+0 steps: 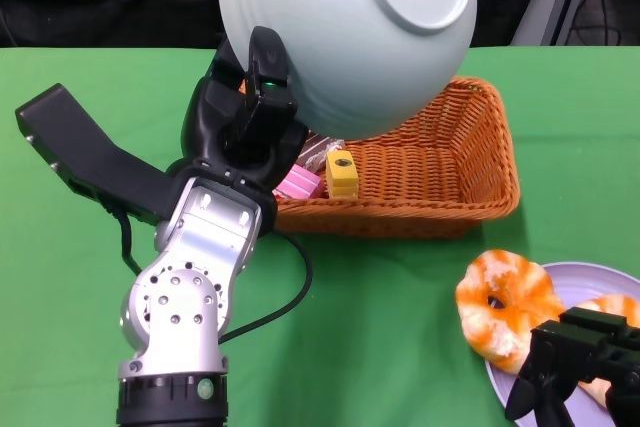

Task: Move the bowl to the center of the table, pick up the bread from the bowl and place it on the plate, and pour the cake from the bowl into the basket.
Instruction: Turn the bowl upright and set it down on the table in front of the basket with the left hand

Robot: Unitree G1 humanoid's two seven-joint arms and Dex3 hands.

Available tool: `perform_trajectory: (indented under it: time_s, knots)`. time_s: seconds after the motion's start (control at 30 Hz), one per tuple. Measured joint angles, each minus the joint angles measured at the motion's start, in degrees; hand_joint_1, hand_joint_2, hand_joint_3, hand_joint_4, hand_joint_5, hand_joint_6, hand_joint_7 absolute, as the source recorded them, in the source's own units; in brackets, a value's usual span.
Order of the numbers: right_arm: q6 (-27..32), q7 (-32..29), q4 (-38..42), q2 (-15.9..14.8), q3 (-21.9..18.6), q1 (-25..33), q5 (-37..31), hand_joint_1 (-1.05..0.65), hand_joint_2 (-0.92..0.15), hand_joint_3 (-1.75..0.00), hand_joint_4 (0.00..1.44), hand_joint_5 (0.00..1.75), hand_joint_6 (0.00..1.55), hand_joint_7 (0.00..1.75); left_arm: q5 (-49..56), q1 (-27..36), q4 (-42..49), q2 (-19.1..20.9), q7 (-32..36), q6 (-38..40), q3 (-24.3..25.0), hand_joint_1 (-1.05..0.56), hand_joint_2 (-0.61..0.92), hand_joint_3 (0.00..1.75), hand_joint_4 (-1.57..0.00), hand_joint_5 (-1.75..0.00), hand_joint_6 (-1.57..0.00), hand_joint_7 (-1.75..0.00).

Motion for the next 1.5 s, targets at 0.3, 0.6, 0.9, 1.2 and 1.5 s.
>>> perform_trajectory:
  time_s: [0.3, 0.6, 0.9, 1.2, 1.5]
  knots:
    - [0.1, 0.2, 0.4, -0.4, -0.1, -0.2, 0.5, 0.01, -0.07, -1.75, 1.03, 1.67, 0.98, 1.44, 15.3, 10.2, -8.4, 8.6, -16.1, -5.6, -6.5, -0.15, 0.28, 1.67, -1.04, -1.75, -0.83, -1.75]
    - [0.2, 0.7, 0.4, -0.4, -0.1, -0.4, 0.6, 0.01, -0.07, -1.75, 1.02, 1.68, 0.98, 1.45, 21.1, 13.0, -10.8, 10.8, -22.2, -9.6, -7.5, -0.14, 0.27, 1.61, -0.99, -1.75, -0.81, -1.71]
    - [0.0, 0.7, 0.6, -0.4, -0.2, -0.2, 0.7, 0.00, -0.07, -1.75, 1.03, 1.67, 0.98, 1.45, 36.6, 19.4, -11.3, 15.7, -29.7, -27.7, -11.2, -0.21, 0.33, 1.52, -1.01, -1.75, -0.84, -1.65]
    - [-0.1, 0.7, 0.7, -0.4, -0.2, -0.4, 0.7, 0.00, -0.06, -1.75, 1.03, 1.67, 0.98, 1.45, 38.4, 20.0, -9.7, 15.9, -30.8, -33.2, -11.6, -0.21, 0.32, 1.53, -1.01, -1.75, -0.86, -1.63]
    - [-0.3, 0.7, 0.7, -0.5, -0.3, -0.4, 0.7, 0.01, -0.06, -1.75, 1.03, 1.66, 0.98, 1.45, 50.7, 24.1, -9.7, 19.6, -29.7, -43.1, -12.2, -0.23, 0.33, 1.60, -1.03, -1.75, -0.84, -1.75]
